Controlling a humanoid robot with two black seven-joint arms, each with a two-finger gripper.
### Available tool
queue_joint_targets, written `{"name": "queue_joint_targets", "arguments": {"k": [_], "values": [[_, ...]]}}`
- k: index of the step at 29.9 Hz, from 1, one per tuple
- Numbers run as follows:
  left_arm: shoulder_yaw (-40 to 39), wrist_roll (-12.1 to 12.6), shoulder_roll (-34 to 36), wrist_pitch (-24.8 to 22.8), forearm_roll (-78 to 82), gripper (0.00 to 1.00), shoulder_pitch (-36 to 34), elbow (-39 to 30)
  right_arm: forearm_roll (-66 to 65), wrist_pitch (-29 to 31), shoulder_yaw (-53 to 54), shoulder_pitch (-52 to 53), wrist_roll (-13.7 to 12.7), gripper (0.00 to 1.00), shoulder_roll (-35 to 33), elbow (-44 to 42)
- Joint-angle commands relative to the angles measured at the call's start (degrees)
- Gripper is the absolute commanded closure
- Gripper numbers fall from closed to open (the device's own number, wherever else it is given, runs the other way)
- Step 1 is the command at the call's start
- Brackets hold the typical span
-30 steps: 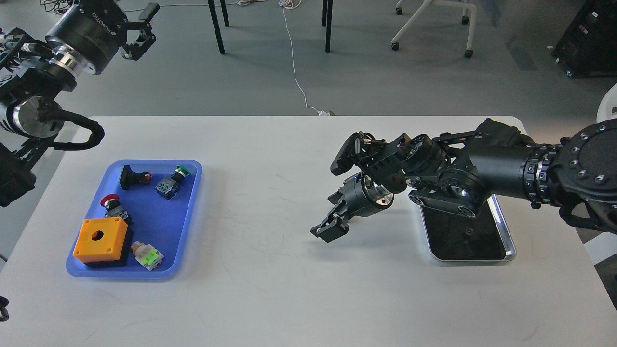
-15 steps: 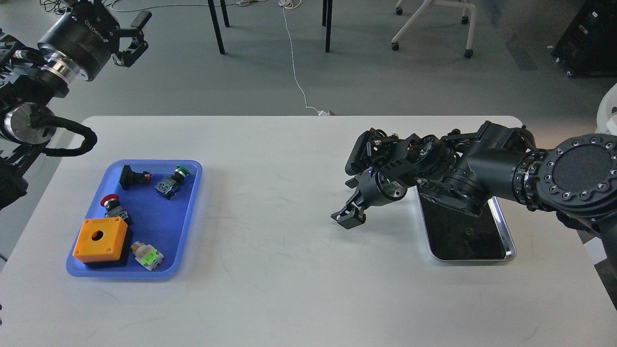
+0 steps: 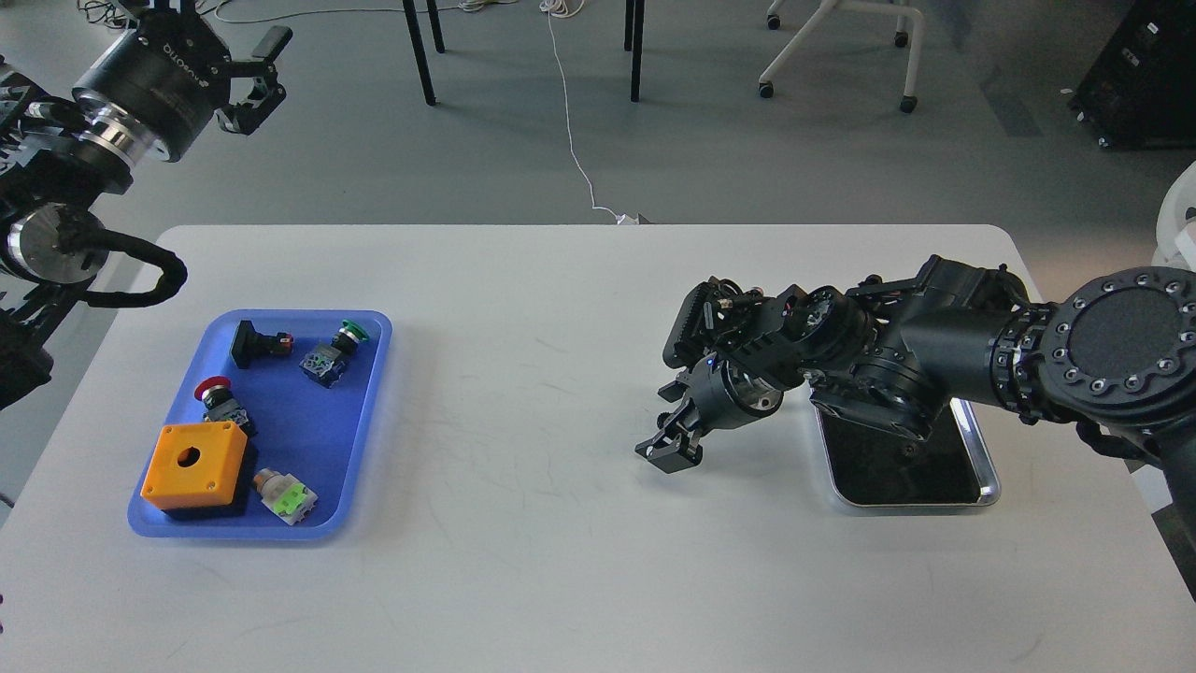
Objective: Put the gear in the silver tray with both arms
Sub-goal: 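Reach down and grasp the gear on the table with the right gripper, then carry the gear into the silver tray and open the right gripper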
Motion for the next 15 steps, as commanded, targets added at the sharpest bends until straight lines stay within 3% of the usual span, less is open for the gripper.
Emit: {"name": "queue_joint_targets", "arguments": {"k": [1, 9, 15], "values": [[0.01, 0.0, 0.1, 0.0, 0.09, 0.02, 0.37, 0.11, -0.22, 0.31, -0.29, -0.06, -0.01, 0.41, -0.01, 0.12], [0.01, 0.0, 0.1, 0.0, 0.09, 0.02, 0.55, 0.2, -0.22, 0.4, -2.04, 0.29, -0.01, 0.66, -0.01, 0.12], [0.09, 0.0, 0.02, 0.0, 0.09, 0.02, 0.81, 0.2, -0.22, 0.32, -1.96, 0.99, -0.01, 0.74, -0.01, 0.12]]}}
